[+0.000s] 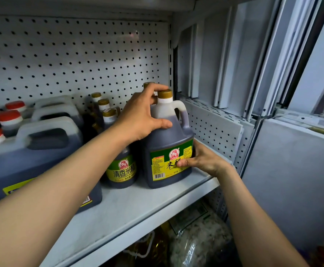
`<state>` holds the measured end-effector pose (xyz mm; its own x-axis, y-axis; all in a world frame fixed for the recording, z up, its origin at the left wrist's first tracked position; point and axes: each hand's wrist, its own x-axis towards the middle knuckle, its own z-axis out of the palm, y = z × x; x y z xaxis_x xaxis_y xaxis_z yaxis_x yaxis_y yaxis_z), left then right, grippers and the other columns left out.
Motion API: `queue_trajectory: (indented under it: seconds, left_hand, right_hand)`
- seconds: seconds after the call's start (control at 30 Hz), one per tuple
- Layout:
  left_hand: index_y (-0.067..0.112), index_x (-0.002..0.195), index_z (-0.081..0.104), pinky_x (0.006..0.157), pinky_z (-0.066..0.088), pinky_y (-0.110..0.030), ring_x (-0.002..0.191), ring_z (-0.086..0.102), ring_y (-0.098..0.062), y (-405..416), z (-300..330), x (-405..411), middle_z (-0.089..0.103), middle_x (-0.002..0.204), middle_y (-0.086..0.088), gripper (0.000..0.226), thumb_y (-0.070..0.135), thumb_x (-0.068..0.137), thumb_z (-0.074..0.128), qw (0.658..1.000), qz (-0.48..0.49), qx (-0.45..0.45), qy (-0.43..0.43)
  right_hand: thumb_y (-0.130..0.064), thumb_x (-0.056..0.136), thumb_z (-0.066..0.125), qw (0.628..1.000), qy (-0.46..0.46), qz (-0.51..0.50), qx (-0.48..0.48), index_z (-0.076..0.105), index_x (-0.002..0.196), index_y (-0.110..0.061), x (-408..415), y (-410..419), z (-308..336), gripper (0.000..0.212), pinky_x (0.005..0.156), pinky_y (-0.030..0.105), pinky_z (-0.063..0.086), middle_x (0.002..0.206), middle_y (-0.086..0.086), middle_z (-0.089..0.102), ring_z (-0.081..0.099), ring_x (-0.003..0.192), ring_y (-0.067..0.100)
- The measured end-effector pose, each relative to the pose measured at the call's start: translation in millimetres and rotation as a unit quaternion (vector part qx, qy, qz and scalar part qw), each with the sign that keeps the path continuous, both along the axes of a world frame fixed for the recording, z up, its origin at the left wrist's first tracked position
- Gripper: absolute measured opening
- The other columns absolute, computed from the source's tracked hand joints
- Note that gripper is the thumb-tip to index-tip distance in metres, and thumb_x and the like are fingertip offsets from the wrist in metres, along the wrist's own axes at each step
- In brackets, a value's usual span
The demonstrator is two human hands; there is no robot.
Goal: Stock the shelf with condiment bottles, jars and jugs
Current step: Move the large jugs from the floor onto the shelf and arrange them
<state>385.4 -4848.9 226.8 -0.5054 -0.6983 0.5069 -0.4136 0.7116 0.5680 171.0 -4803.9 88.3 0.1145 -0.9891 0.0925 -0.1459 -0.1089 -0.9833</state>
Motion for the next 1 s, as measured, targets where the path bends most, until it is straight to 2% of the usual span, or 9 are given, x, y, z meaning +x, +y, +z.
queue_trajectory:
  seconds: [0.1, 0.23, 0.33, 0.47, 0.63, 0.77, 0.87, 1.0]
  left_hand:
    - [0.038, 0.123, 0.046, 0.087, 0.042, -0.025, 0.113, 0.06, -0.011, -6.0, 6.5, -1.7, 0.064, 0.122, 0.004, 0.082, 0.025, 0.057, 0.094, 1.0, 0.019, -0.004, -0.022]
    - [0.038, 0.122, 0.044, 0.092, 0.046, -0.031, 0.111, 0.061, -0.014, -9.5, 10.2, -2.2, 0.063, 0.123, 0.0, 0.085, 0.029, 0.055, 0.094, 0.998, 0.031, -0.004, -0.045]
    - [0.037, 0.122, 0.044, 0.097, 0.048, -0.042, 0.111, 0.061, -0.018, -11.5, 13.7, -3.2, 0.063, 0.122, -0.002, 0.086, 0.032, 0.053, 0.094, 0.997, 0.045, -0.013, -0.069]
    - [0.035, 0.122, 0.042, 0.097, 0.045, -0.045, 0.11, 0.057, -0.024, -17.3, 21.5, -3.4, 0.062, 0.119, -0.003, 0.088, 0.039, 0.05, 0.093, 0.989, 0.075, -0.04, -0.119]
    - [0.03, 0.121, 0.042, 0.097, 0.043, -0.044, 0.109, 0.056, -0.026, -24.4, 29.5, -4.2, 0.06, 0.117, -0.004, 0.091, 0.046, 0.047, 0.093, 0.976, 0.101, -0.083, -0.176]
    - [0.032, 0.12, 0.039, 0.087, 0.042, -0.039, 0.105, 0.052, -0.029, -35.5, 33.1, -4.4, 0.055, 0.111, -0.006, 0.093, 0.05, 0.047, 0.092, 0.963, 0.123, -0.103, -0.217]
    - [0.033, 0.122, 0.039, 0.083, 0.042, -0.038, 0.102, 0.051, -0.03, -45.7, 38.2, -5.3, 0.053, 0.108, -0.005, 0.095, 0.05, 0.045, 0.093, 0.954, 0.139, -0.096, -0.247]
    - [0.025, 0.124, 0.043, 0.084, 0.043, -0.038, 0.106, 0.052, -0.031, -57.4, 46.3, -7.1, 0.058, 0.114, -0.008, 0.098, 0.053, 0.044, 0.092, 0.937, 0.161, -0.096, -0.294]
  right_hand:
    - [0.002, 0.075, 0.08, 1.0, 0.016, -0.001, -0.005, 0.037, 0.141, -0.013, -0.6, -6.6, 0.2, 0.08, 0.102, 0.042, 0.051, 0.125, 0.012, 0.067, 0.064, 0.117, 0.028]
    - [0.0, 0.076, 0.08, 1.0, 0.028, 0.006, -0.004, 0.037, 0.141, -0.015, -2.9, -12.4, -0.5, 0.079, 0.104, 0.043, 0.049, 0.125, 0.01, 0.067, 0.065, 0.116, 0.025]
    - [0.0, 0.077, 0.08, 0.999, 0.03, 0.01, -0.003, 0.039, 0.139, -0.017, -3.6, -17.1, 0.7, 0.076, 0.099, 0.037, 0.053, 0.122, 0.006, 0.069, 0.066, 0.114, 0.022]
    - [-0.007, 0.074, 0.083, 0.999, 0.025, 0.019, 0.002, 0.042, 0.135, -0.022, -2.8, -24.1, 4.6, 0.075, 0.092, 0.028, 0.055, 0.12, 0.001, 0.071, 0.067, 0.112, 0.018]
    - [-0.006, 0.076, 0.082, 0.999, 0.033, 0.025, 0.012, 0.04, 0.138, -0.021, -2.5, -37.5, 6.7, 0.076, 0.088, 0.023, 0.054, 0.119, -0.003, 0.071, 0.067, 0.111, 0.014]
    - [-0.006, 0.077, 0.082, 0.998, 0.047, 0.026, 0.018, 0.038, 0.14, -0.023, -0.8, -51.9, 8.6, 0.079, 0.084, 0.017, 0.054, 0.118, -0.006, 0.072, 0.067, 0.109, 0.009]
    - [-0.008, 0.077, 0.083, 0.998, 0.06, 0.027, 0.02, 0.037, 0.141, -0.023, 2.1, -64.3, 11.0, 0.08, 0.084, 0.018, 0.054, 0.117, -0.008, 0.072, 0.067, 0.108, 0.008]
    - [-0.01, 0.077, 0.083, 0.997, 0.072, 0.033, 0.02, 0.035, 0.143, -0.021, 5.8, -80.0, 12.5, 0.083, 0.088, 0.022, 0.054, 0.119, -0.006, 0.071, 0.067, 0.11, 0.008]
